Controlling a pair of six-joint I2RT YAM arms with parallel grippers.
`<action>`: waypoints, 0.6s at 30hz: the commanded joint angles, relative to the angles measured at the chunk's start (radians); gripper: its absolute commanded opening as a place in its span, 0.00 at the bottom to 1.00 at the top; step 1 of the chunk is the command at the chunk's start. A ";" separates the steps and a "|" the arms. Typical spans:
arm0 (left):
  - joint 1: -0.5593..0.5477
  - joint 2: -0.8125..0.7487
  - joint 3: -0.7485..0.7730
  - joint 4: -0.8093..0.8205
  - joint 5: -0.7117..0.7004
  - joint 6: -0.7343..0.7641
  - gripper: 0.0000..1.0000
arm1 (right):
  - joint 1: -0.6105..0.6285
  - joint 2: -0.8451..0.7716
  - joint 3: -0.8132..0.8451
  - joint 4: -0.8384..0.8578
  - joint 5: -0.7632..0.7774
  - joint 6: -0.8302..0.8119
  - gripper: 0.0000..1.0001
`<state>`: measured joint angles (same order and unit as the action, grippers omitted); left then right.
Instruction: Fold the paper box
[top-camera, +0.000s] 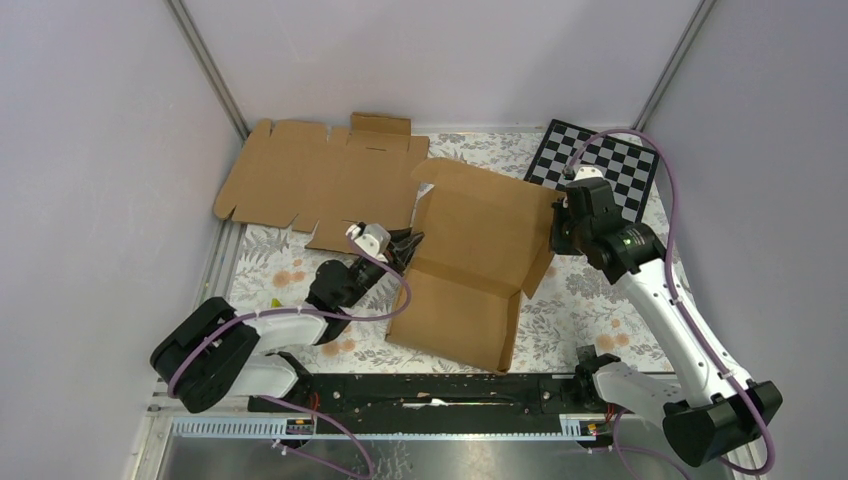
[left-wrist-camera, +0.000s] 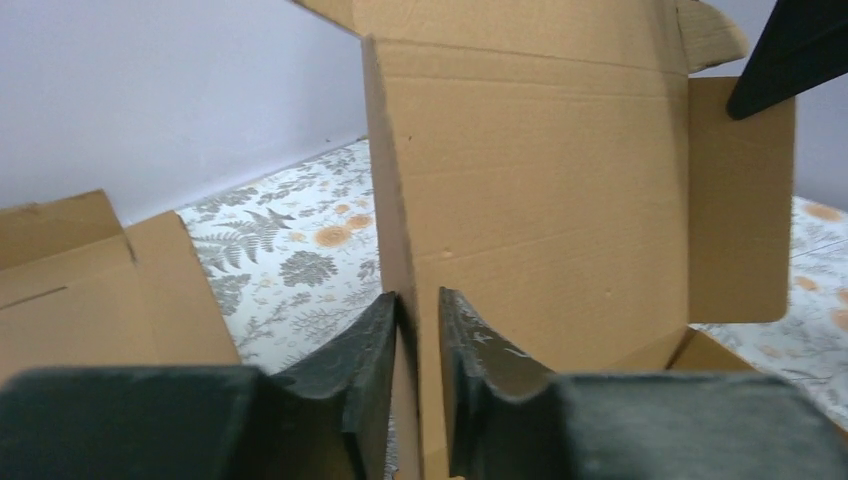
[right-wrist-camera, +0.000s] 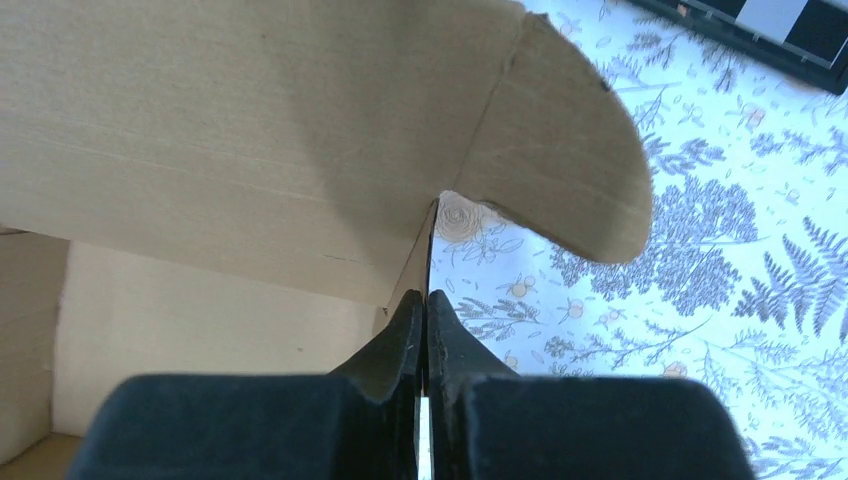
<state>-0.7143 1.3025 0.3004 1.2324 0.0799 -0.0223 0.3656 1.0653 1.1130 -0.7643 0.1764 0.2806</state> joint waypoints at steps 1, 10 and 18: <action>-0.008 -0.094 0.011 -0.051 0.056 -0.096 0.29 | 0.008 -0.081 0.011 0.061 0.036 -0.075 0.00; -0.007 -0.349 0.083 -0.555 -0.206 -0.303 0.88 | 0.009 -0.194 -0.016 0.227 -0.027 -0.123 0.00; 0.078 -0.334 0.382 -1.021 -0.059 -0.359 0.99 | 0.008 -0.199 -0.018 0.238 -0.085 -0.154 0.00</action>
<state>-0.6937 0.9321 0.5297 0.4480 -0.0593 -0.3161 0.3668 0.8879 1.0946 -0.5915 0.1200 0.1566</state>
